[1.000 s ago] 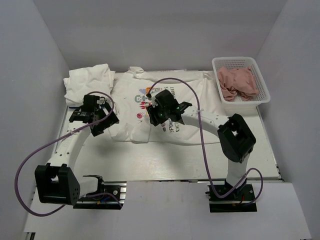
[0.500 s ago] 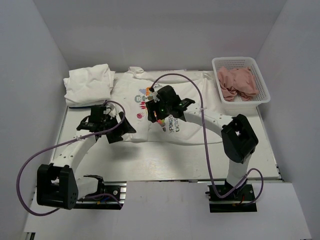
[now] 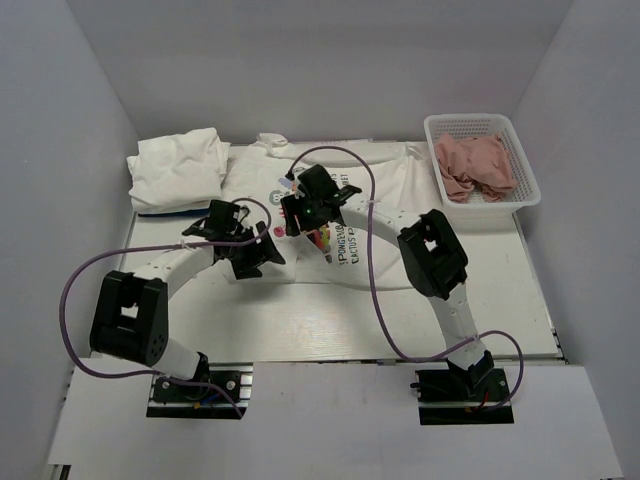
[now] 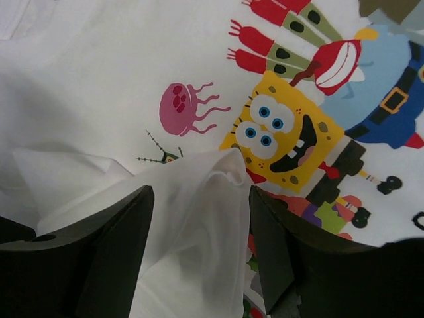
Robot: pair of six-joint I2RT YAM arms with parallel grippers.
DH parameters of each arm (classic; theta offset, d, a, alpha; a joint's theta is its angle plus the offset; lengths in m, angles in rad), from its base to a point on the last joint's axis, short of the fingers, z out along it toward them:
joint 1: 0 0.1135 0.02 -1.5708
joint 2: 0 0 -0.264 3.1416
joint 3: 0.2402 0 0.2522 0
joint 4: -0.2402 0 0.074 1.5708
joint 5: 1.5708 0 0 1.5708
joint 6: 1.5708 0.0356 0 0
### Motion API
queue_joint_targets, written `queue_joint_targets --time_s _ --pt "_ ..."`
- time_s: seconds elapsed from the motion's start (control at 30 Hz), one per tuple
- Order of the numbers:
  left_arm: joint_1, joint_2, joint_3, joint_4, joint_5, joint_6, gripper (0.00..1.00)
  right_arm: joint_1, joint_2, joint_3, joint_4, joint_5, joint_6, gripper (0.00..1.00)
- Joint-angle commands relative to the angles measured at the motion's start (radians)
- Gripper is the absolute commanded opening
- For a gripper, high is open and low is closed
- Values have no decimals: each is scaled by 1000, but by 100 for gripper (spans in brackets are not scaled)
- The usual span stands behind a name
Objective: Fold and stack the t-shirts
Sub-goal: Flatten out the tshirt
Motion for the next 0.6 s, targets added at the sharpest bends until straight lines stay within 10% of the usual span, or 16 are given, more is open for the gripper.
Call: queue_joint_targets --time_s 0.0,0.57 --pt "-5 0 70 18 -50 -1 83 -4 17 56 -40 -42 -1 65" --pt "-5 161 221 -77 -183 54 24 -4 64 55 -3 -67 8 53"
